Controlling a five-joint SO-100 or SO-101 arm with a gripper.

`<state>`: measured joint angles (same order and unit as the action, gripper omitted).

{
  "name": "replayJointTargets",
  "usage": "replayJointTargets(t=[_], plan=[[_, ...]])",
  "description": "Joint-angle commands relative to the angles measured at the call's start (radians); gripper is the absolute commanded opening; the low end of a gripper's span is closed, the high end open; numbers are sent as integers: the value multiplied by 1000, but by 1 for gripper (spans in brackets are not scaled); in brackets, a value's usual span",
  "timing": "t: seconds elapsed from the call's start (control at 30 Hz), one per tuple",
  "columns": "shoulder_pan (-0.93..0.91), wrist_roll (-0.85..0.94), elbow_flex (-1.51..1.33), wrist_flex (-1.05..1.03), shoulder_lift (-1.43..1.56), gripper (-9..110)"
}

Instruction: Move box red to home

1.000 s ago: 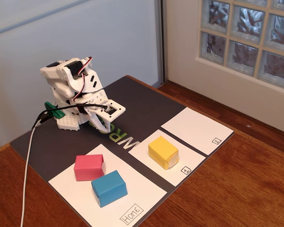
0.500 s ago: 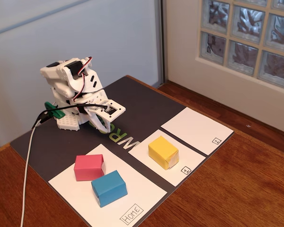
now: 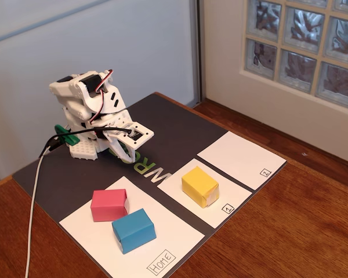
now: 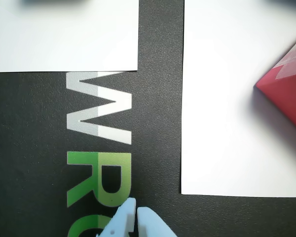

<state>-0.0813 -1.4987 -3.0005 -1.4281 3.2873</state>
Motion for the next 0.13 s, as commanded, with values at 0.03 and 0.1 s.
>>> replayJointTargets(t=[0.03,0.1], plan=[[-3,-18,-38,-17,23,0],[-3,-18,-38,-17,23,0]])
